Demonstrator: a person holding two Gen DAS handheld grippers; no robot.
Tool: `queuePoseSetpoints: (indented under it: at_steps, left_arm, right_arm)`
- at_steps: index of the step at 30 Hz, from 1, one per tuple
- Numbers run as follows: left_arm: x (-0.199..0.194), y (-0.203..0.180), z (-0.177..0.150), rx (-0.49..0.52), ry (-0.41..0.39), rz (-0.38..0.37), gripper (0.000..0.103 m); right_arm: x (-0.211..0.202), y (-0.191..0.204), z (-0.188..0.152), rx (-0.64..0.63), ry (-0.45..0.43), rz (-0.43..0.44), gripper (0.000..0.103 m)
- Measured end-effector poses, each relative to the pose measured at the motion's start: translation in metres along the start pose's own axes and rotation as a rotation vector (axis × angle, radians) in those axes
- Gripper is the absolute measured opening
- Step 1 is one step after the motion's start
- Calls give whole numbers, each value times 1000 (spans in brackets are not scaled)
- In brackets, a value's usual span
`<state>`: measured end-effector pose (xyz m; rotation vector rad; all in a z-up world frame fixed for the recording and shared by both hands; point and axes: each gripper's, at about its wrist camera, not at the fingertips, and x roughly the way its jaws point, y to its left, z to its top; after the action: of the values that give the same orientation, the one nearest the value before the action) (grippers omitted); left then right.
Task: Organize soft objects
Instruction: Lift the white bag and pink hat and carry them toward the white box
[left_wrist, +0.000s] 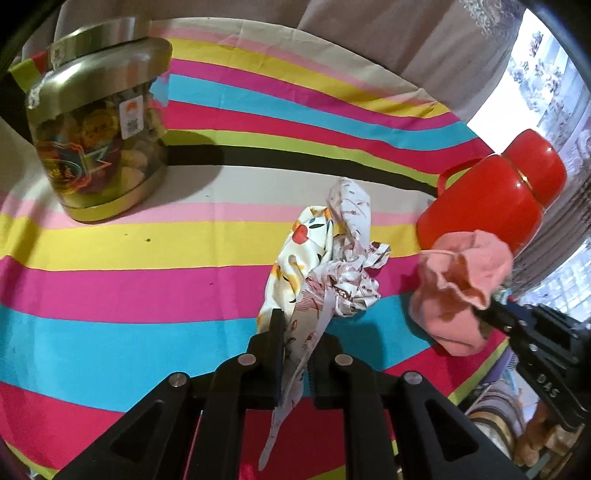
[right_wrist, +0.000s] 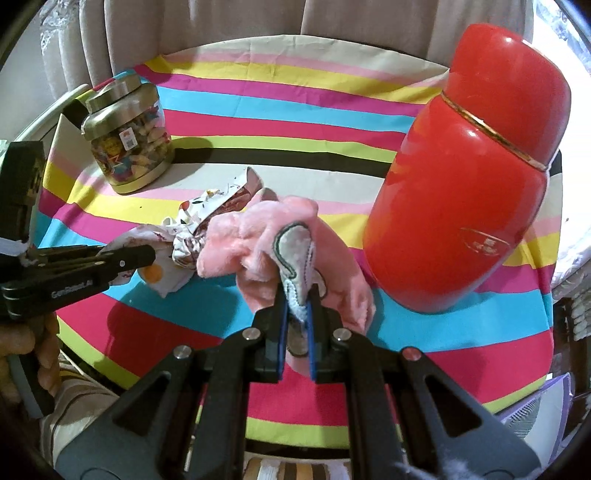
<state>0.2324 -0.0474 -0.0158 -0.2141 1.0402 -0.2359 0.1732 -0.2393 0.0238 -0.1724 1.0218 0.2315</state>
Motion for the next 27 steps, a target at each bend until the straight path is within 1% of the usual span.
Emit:
queuePoseSetpoints:
  at_steps: [1,2,3,4,5,6,9,11,12,14,15,16,17,18,21,25,27]
  left_arm:
    - [0,-2,0,7,-3,11,18]
    - [-1,-5,-1,18,-7,18,26]
    - [0,-7,-1,30,-7,23,39]
    - [0,-8,-1,39,-8,28,47]
    - [1,-10,0,48,-11,37,63]
    - [2,-12,2,57,-20,42,71]
    - [11,-19,10,108,-26,57,74]
    - [27,-22,17,128,-1,69,76]
    - [36,-23,19,130,21,59,77]
    - [54,-21,22,118,56,52,75]
    - [56,-22,22,119,55,44,63]
    - [58,-26,22,139,52,39,57]
    - [58,-29,21,160,48,52,49]
    - [55,-33,21,176,43,45,36]
    - [47,-36,20,163,28,28,27]
    - [38,-27,17,96,20,-16,24]
    - [32,-20,14,53,16,-57,23]
  right_arm:
    - [-2,1,-1,-1,-2,-1,11]
    - [-4,1,-1,-1,-4,-2,11]
    - [-5,1,-2,-2,-6,-2,11]
    - [-6,2,-2,-2,-8,-1,11]
    - [-7,2,-3,-2,-8,-2,11]
    - [-8,2,-3,-3,-8,-2,11]
    - [-9,2,-5,-3,-7,-2,11]
    - [-9,3,-6,-4,-6,-2,11]
    - [-9,3,-6,-4,-6,-1,11]
    - [-11,2,-7,-5,-8,-1,11]
    - [-12,2,-7,-4,-10,-1,11]
    - [-13,1,-7,-3,-12,-2,11]
    - [-14,0,-8,-2,-13,-4,11]
    - [-14,-1,-8,2,-13,-5,11]
    - [-17,-3,-12,11,-12,-11,11]
    - [-23,-4,-17,17,-16,-11,11]
    - [-27,-5,-19,20,-21,-11,11]
